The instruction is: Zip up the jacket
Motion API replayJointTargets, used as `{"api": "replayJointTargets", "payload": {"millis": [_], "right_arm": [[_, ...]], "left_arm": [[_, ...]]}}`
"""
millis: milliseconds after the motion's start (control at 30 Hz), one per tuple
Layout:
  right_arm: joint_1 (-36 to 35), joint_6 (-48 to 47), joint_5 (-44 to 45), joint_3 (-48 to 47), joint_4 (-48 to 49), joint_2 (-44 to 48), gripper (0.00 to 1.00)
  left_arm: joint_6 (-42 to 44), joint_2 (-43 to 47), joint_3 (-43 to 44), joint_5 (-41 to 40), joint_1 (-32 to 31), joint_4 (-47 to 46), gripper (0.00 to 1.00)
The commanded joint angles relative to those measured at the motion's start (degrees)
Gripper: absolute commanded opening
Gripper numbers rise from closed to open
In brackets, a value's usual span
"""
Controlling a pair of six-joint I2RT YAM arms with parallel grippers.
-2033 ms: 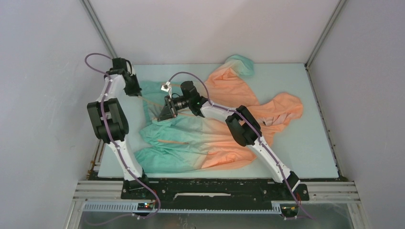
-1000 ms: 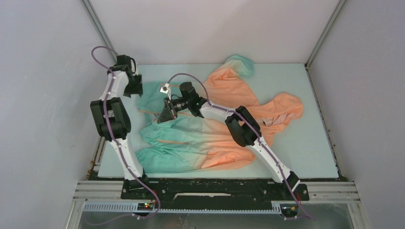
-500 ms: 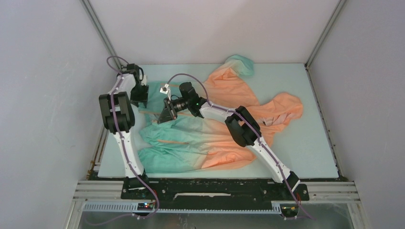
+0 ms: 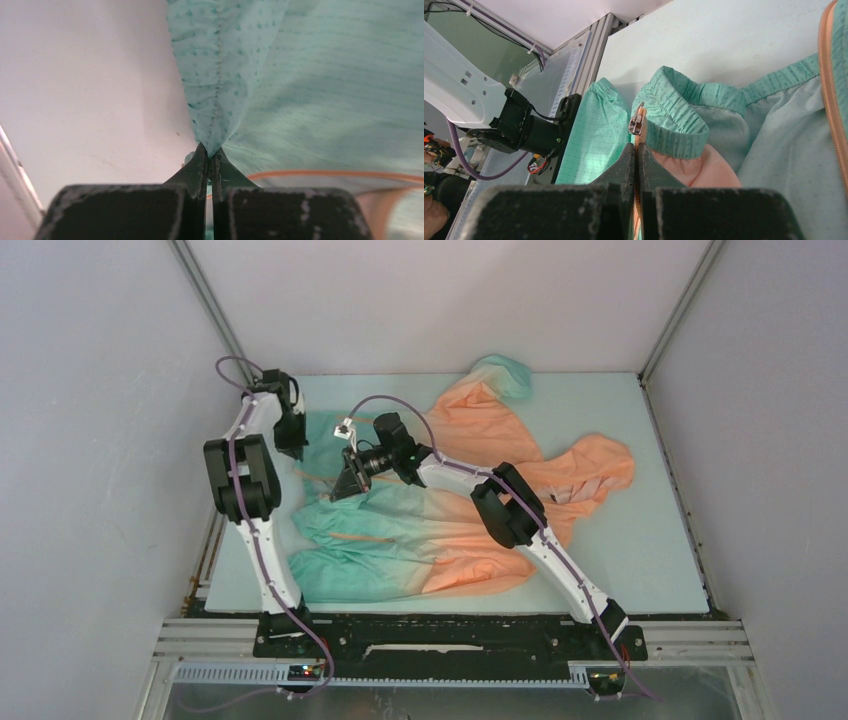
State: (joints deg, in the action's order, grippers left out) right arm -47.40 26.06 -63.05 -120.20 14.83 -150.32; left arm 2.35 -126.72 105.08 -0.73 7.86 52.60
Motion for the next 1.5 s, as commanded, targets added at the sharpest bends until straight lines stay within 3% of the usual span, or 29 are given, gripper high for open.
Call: {"api": "replayJointTargets", "payload": {"millis": [0,333,500,667,933,1067,1200,1467], "right_arm": [[-0.3,-3.3,0.5,-3.2,-2.6,2.8,0.00],[0.0,-5.5,2.5,-3.6,-5.7,3.0,0.00],[0.2,-6.3,4.9,-3.7,-7.3,3.2,0.00],[0.3,-7.9,9.0,-2.0,-9.5,4.5,0.00],[0.7,-8.9,20.1,3.9,-8.4,8.5,0.00],[0.7,-8.7,19.1,5.6,-6.7,9.2,0.00],[0.3,-9.3,18.6,6.0,-6.5,9.3,0.00],[-0.5,-11.0,25.0,12.3,-2.7,13.1,0.00]], "left_arm": [[-11.7,11.4,-4.9,7.9,-0.3,-2.9,0.00],[-40.7,18.9,-12.9,3.8,-1.2,-0.6,0.00],[-49.2,18.1,-10.6,-1.3,-6.2,5.8,0.00],[-56.3,19.3,-10.7,-2.6,-7.2,9.0,0.00],[-62.5,23.7,-18.5,2.7,-7.2,4.8,0.00],[-61.8,23.8,-20.3,6.1,-7.2,1.4,0.00],[-63.2,23.1,-18.0,2.2,-7.0,5.6,0.00],[-67.8,25.0,-23.3,9.9,-6.9,1.5,0.00]]}}
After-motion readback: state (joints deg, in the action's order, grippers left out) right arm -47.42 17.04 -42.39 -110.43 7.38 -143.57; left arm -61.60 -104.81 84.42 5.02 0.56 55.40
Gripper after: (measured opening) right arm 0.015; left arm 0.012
